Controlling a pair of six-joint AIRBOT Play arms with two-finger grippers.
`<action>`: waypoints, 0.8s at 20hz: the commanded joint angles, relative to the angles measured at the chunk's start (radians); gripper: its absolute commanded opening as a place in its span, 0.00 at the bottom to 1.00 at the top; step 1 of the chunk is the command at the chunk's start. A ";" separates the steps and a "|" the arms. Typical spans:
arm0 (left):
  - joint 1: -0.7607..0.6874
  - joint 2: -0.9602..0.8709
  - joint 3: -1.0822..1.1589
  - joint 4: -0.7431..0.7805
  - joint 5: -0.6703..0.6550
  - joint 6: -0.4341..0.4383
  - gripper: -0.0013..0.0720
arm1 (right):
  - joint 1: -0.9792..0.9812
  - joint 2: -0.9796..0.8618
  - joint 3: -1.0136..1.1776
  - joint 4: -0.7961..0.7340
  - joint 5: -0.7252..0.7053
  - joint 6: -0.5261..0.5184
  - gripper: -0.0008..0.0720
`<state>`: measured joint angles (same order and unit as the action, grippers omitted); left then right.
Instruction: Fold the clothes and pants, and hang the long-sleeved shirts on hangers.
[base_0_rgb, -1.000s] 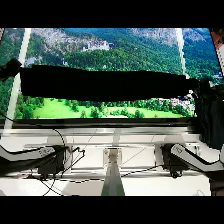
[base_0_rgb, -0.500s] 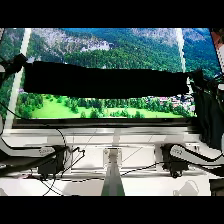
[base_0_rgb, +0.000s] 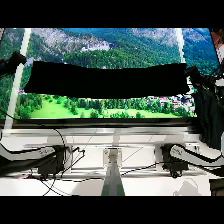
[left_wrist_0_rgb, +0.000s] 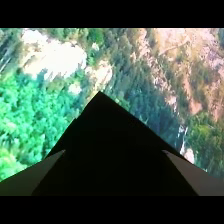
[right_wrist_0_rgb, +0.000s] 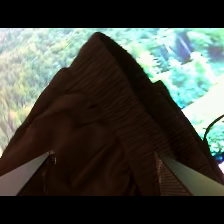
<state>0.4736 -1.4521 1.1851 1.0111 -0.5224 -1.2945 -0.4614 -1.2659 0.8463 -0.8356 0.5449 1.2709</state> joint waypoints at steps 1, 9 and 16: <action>0.084 0.046 0.000 0.002 -0.188 -0.001 0.76 | 0.002 0.000 0.039 -0.079 0.073 -0.006 0.96; 0.276 0.178 -0.282 -0.003 -0.295 -0.093 0.76 | 0.002 0.000 0.047 -0.085 0.095 -0.008 0.96; 0.228 0.021 -0.336 -0.162 -0.072 -0.105 0.90 | 0.009 0.000 0.179 -0.089 0.283 -0.038 0.96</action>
<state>0.7185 -1.3697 0.8680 0.9024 -0.7017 -1.3911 -0.4580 -1.2659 0.9665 -0.9215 0.7410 1.2411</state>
